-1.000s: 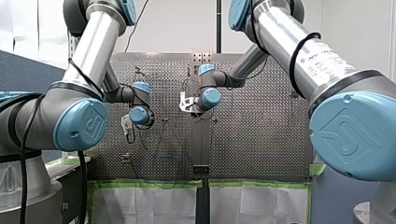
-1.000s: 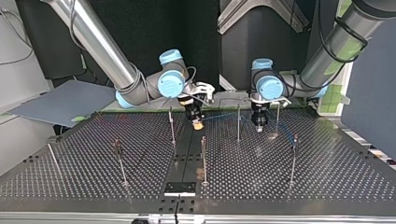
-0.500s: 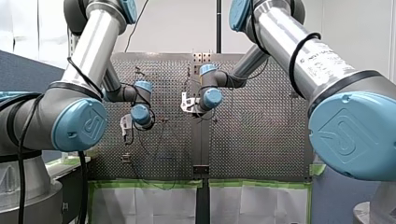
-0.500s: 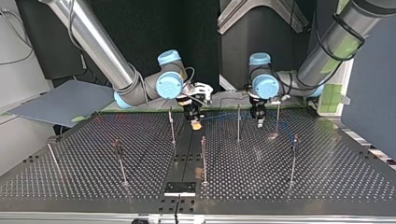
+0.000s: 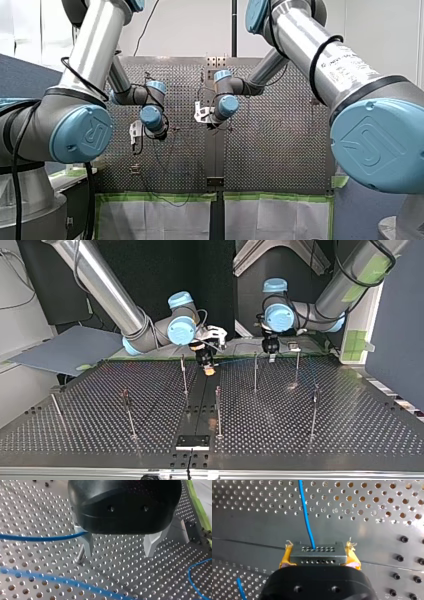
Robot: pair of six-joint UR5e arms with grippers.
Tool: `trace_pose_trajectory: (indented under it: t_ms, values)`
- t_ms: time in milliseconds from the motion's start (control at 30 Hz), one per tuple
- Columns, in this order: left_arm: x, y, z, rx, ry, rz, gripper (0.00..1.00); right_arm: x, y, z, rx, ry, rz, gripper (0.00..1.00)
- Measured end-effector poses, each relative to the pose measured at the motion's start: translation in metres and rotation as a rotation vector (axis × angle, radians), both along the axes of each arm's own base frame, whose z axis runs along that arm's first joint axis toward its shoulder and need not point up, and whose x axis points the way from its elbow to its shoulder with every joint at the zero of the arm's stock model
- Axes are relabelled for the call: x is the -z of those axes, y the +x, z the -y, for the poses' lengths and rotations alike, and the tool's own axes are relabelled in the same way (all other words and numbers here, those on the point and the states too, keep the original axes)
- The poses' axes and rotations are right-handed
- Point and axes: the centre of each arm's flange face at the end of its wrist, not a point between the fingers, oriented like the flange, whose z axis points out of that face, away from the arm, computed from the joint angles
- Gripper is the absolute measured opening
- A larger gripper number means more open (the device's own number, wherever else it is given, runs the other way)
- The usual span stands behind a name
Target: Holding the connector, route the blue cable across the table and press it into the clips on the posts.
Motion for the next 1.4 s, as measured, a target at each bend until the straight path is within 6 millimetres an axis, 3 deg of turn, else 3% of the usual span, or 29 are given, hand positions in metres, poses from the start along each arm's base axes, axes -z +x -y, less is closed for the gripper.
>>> trace_pose_trajectory:
  t_ms: [300,567,933,1233,1400]
  values:
    - [-0.024,-0.017,0.011,0.001,0.014,0.041,1.00,0.001,-0.001,-0.001,0.000,0.004,-0.005,0.00]
    - [-0.026,-0.024,0.027,0.033,0.019,0.046,1.00,0.001,-0.001,-0.001,0.000,0.005,-0.007,0.00]
    - [-0.029,-0.036,0.065,0.068,-0.019,0.104,1.00,0.002,-0.009,0.005,0.018,0.026,-0.018,0.00]
    - [-0.021,-0.032,0.112,0.143,-0.050,0.138,1.00,0.000,-0.016,0.010,0.031,0.036,-0.026,0.00]
    - [-0.019,-0.019,0.124,0.139,-0.078,0.157,1.00,-0.005,-0.018,0.010,0.032,0.033,-0.027,0.00]
